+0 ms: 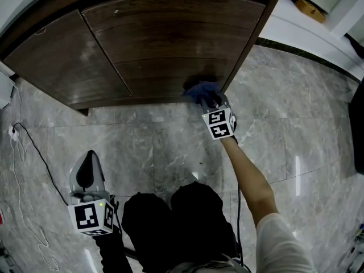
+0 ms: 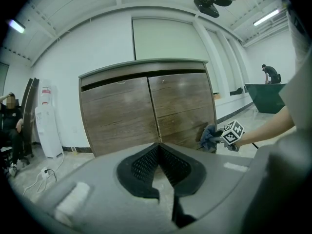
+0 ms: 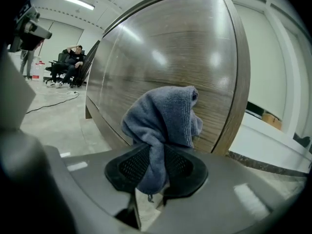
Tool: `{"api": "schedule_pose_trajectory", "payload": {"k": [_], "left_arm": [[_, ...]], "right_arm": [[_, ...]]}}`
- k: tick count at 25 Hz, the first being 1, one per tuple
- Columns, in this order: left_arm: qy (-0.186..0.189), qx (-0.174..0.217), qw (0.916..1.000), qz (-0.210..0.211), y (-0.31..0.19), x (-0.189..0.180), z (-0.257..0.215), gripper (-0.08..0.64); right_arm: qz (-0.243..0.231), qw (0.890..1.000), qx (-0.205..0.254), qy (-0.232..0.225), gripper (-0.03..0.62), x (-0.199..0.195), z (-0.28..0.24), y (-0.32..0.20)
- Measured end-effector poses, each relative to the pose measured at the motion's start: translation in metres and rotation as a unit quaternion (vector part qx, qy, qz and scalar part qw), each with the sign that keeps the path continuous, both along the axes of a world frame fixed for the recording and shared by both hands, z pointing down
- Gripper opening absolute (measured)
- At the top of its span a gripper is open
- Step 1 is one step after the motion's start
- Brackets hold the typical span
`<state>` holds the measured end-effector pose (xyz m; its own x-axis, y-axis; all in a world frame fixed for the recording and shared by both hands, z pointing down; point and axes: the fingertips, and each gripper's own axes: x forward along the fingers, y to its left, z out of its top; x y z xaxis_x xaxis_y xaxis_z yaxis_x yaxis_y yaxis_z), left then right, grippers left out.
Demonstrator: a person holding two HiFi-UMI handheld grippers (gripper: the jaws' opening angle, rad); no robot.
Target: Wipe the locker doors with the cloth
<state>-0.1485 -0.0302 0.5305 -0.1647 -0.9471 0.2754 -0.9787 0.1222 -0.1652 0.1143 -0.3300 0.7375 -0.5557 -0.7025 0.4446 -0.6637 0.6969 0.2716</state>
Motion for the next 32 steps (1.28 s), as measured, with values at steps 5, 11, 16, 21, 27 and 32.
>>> {"api": "schedule_pose_trajectory", "payload": {"k": [5,11,16,21,27,32], "left_arm": [[0.002,0.003,1.0000,0.001,0.000,-0.001,-0.003,0.000],[0.017,0.013,0.9998,0.005,0.002,0.002,-0.002,0.000],[0.018,0.014,0.9997,0.009,0.003,0.004,-0.003,0.000],[0.030,0.022,0.9992,0.010,0.003,0.007,-0.007,0.000],[0.042,0.023,0.9987,0.014,0.001,0.014,-0.013,0.000],[0.039,0.030,0.9987,0.016,0.005,0.011,-0.009,0.000]], "right_arm": [[-0.019,0.999,0.036,-0.011,0.091,-0.013,-0.046,0.002],[-0.031,0.997,0.066,-0.019,0.091,-0.028,-0.109,0.004],[-0.042,0.994,0.099,-0.031,0.091,-0.037,-0.155,0.005],[-0.047,0.990,0.128,-0.043,0.091,-0.043,-0.199,0.006],[-0.054,0.985,0.157,-0.054,0.091,-0.051,-0.243,0.007],[-0.056,0.981,0.173,-0.060,0.091,-0.054,-0.270,0.008]]}}
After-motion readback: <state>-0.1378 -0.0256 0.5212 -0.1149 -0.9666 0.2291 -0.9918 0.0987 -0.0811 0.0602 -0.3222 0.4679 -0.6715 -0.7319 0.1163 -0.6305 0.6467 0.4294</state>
